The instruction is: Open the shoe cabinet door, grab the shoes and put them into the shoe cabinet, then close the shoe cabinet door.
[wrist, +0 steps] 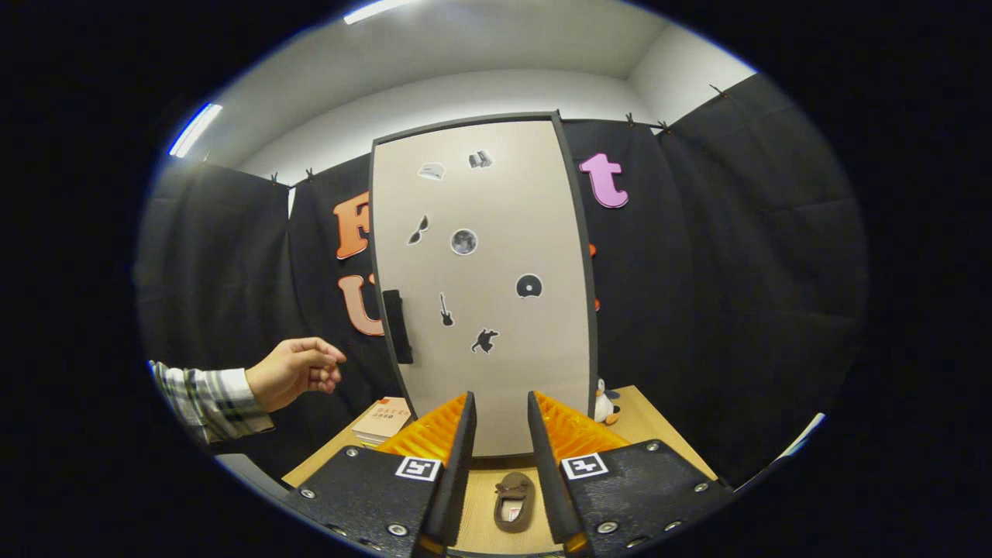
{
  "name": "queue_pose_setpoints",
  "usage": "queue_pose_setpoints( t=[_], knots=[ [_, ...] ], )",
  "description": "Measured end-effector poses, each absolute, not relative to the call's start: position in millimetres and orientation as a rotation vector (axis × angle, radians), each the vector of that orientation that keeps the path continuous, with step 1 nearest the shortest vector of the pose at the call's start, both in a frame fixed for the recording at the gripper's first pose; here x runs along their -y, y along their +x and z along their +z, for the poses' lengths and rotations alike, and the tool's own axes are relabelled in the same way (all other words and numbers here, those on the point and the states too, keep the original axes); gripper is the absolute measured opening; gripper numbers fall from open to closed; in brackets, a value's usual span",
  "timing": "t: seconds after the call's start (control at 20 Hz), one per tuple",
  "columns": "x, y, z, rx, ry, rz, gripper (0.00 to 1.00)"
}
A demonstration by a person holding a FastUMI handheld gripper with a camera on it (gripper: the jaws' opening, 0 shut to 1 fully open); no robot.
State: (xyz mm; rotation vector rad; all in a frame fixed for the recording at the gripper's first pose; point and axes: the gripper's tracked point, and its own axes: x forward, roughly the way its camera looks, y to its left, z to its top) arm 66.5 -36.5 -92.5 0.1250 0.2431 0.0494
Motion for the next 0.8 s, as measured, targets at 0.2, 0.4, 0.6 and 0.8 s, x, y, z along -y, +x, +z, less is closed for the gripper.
queue_pose_setpoints(
  t=[0.2,0.4,0.6,0.8],
  knots=[
    [9.4,84.8,-94.4,-0.250,0.118,0.060,0.65],
    [-13.0,102.1,-91.4,-0.224,0.115,0.040,0.81],
    [-37.7,128.2,-95.1,-0.218,0.092,0.025,0.84],
    [-58.3,153.1,-101.7,-0.219,0.091,0.007,0.85]
  ],
)
